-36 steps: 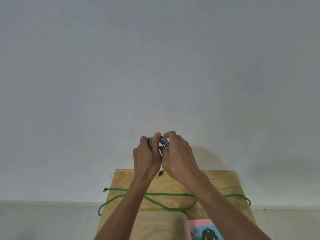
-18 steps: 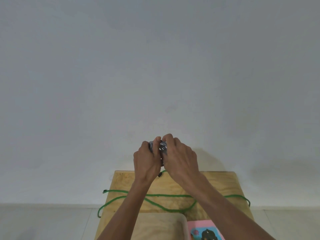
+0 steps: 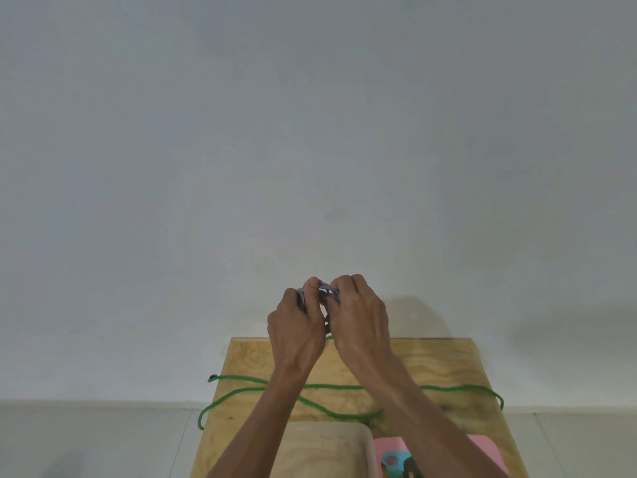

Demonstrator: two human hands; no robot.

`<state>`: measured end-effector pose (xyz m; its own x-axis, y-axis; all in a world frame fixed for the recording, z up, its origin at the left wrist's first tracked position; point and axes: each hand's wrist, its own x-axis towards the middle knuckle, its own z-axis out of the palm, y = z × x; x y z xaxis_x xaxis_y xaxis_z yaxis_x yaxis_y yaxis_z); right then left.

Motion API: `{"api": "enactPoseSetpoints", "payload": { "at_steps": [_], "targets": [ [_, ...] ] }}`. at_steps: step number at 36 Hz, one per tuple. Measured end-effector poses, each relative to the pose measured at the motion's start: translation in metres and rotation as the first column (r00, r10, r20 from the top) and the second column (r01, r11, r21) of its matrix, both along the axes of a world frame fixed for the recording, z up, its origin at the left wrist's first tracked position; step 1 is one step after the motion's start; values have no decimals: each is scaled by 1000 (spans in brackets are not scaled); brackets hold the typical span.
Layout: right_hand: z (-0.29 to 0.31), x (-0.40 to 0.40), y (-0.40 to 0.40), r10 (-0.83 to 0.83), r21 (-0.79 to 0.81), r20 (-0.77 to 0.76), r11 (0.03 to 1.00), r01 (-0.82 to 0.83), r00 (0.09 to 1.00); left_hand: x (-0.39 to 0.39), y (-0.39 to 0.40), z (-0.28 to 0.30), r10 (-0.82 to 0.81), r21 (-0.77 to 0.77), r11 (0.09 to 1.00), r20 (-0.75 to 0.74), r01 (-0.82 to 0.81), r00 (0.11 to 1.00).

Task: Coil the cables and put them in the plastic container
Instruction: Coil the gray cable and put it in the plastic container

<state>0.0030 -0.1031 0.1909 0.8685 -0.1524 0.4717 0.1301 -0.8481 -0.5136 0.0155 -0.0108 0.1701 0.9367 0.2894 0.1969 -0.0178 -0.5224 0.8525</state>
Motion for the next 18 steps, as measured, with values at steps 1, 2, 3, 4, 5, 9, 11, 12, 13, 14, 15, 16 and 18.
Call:
{"api": "enactPoseSetpoints", "payload": {
  "at_steps": [1, 2, 3, 4, 5, 9, 11, 12, 13, 14, 15, 16, 18],
  "targets": [
    [-3, 0, -1, -1, -14, 19, 1000, 1, 1000, -1, -2, 1, 8, 9, 1000, -6, -8, 1000],
    [-5, -1, -2, 0, -22, 33, 1000, 1, 999, -2, -5, 2, 17, 18, 1000, -11, -17, 1000],
    [-8, -1, -4, 4, -18, 35, 1000, -4, 999, -3, -7, 2, 22, 26, 999, -15, -22, 1000],
    [-10, -1, -5, 10, -7, 25, 1000, -10, 1000, -4, -10, 1, 24, 31, 999, -18, -23, 1000],
    [-13, -2, -7, 13, 1, 10, 1000, -13, 1000, -5, -11, -1, 26, 36, 999, -25, -25, 999],
    [-24, -7, -13, 16, 51, -139, 999, -9, 990, -12, -18, -14, 38, 60, 998, -35, -35, 999],
    [-31, -10, -17, 51, 138, -223, 990, -20, 974, -18, -23, -17, 44, 82, 996, -39, -41, 998],
    [-35, -12, -20, 73, 180, -233, 983, -30, 970, -20, -25, -19, 45, 93, 995, -41, -41, 998],
    [-38, -14, -22, 89, 215, -227, 976, -39, 970, -22, -27, -21, 44, 106, 994, -46, -39, 998],
    [-41, -15, -24, 95, 240, -219, 970, -41, 971, -24, -28, -24, 41, 121, 992, -51, -35, 998],
    [-44, -17, -25, 95, 257, -213, 966, -38, 973, -26, -29, -26, 38, 134, 991, -59, -30, 998],
    [-48, -19, -26, 97, 263, -208, 964, -40, 973, -27, -30, -28, 34, 142, 990, -64, -25, 997],
    [-56, -23, -28, 113, 255, -201, 965, -59, 973, -32, -33, -32, 21, 158, 987, -77, -9, 997]
  ]
}}
